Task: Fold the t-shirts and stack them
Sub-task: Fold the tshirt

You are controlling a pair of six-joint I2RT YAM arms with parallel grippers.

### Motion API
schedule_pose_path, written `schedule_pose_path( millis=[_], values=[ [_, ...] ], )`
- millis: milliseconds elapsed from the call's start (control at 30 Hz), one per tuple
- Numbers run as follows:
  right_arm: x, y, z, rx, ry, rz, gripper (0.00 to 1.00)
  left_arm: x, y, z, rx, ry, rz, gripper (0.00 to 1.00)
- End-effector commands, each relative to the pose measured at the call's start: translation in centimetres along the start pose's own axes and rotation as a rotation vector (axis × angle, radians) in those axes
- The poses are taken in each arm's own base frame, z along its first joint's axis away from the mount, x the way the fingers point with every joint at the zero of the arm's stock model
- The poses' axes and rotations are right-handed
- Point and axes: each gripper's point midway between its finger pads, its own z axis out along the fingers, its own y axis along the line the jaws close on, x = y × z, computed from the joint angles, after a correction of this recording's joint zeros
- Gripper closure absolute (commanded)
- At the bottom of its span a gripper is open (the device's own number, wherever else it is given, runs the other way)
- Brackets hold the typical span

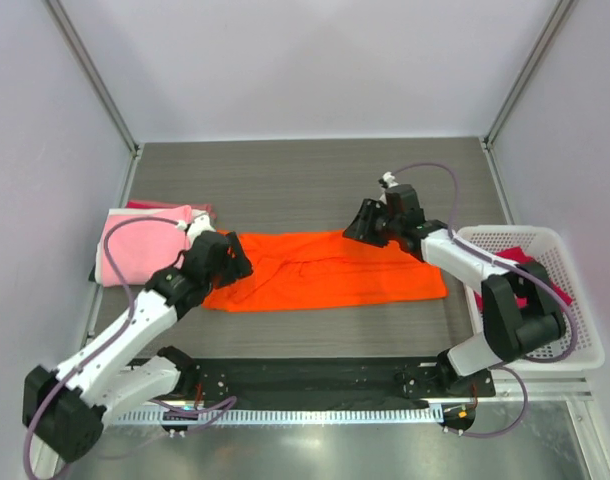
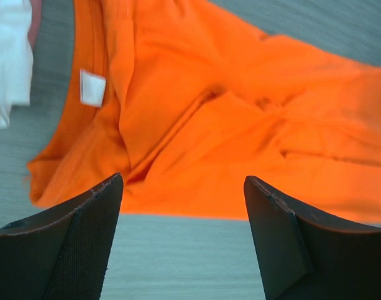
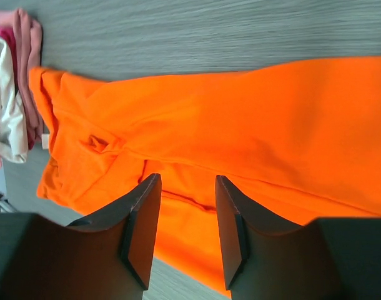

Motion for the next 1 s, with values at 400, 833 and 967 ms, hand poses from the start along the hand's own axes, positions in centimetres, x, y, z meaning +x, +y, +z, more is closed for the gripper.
schedule_pose_path(
  millis=[400, 833, 967],
  values=[
    [0.8, 4.2, 10.1, -0.018, 0.097, -0.073, 0.53, -6.1, 1.6, 11.0, -0.257, 0.065, -0.072, 0.36],
    [1.3, -1.5, 12.1, 0.140, 0.094, -0.037, 0.53, -5.6, 7.3, 15.0, -0.444, 0.094, -0.174, 0.67],
    [0.3, -3.8, 12.1, 0.185, 0.084, -0.004, 0.54, -5.4, 9.3, 14.7, -0.493, 0.082, -0.223, 0.78]
  ],
)
